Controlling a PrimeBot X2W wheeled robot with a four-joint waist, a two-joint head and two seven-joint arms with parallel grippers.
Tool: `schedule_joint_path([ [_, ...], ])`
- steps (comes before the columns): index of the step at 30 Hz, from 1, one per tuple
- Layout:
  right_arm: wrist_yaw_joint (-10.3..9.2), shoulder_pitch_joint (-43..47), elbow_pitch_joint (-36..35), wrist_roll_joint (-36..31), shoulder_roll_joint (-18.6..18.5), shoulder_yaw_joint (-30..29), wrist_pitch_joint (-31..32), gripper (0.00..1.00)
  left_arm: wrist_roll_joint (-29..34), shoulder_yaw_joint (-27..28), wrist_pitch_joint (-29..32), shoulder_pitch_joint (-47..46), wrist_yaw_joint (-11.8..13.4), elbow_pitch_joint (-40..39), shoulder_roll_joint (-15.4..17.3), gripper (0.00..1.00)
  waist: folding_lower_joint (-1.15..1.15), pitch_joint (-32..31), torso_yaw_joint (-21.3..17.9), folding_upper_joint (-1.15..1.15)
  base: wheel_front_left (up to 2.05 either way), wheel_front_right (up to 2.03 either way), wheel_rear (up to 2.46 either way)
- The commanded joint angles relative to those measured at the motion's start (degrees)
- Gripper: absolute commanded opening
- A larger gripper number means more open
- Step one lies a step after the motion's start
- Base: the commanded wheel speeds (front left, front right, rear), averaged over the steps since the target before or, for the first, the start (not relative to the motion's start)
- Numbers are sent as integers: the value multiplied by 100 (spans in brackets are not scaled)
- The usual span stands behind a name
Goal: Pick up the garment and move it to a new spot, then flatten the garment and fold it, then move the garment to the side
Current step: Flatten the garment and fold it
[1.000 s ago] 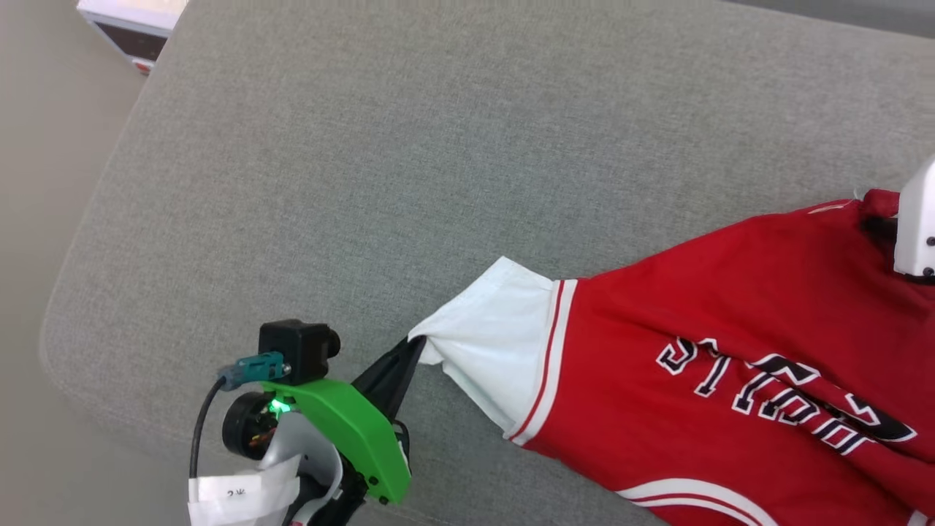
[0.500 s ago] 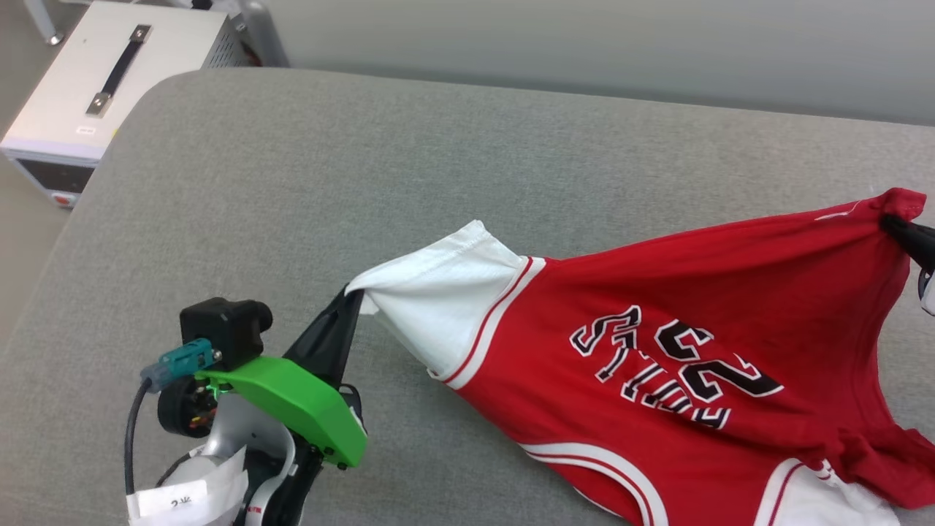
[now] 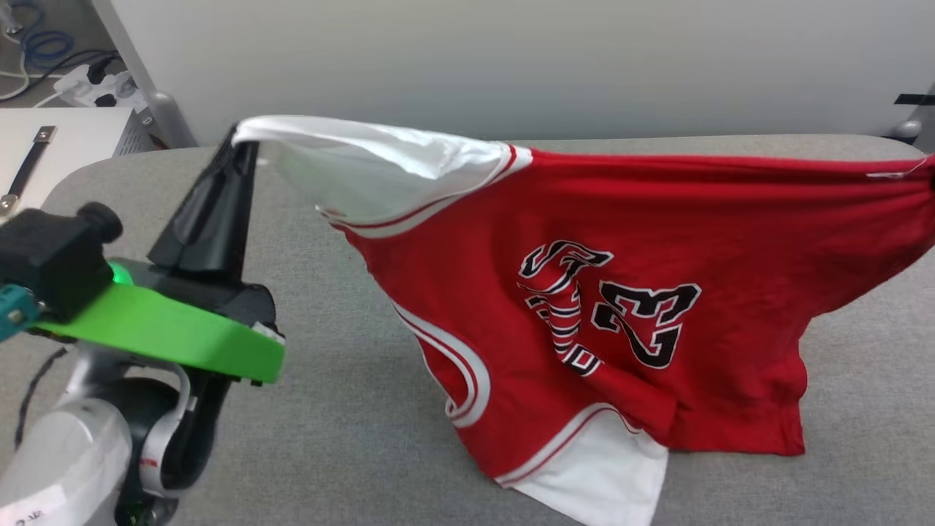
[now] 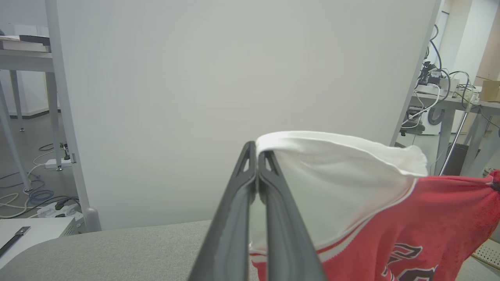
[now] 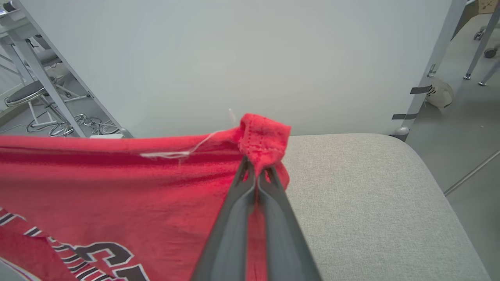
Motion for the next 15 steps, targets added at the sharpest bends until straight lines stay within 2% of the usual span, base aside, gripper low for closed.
schedule_joint_path([
  [1,-6,-69,-92,10,-4,-34,-92,0,46,110,18,-238,36,-72,106,0,0,-31,-118,0,0,0,0],
  [8,-6,-538,-327,1,-109,9,-412,0,53,386,237,-1034,10,-287,332,0,0,115,-232,0,0,0,0],
  [15,-6,-1254,-122,34,-431,111,-743,0,-89,586,517,-2055,-146,-171,554,0,0,562,-258,0,0,0,0],
])
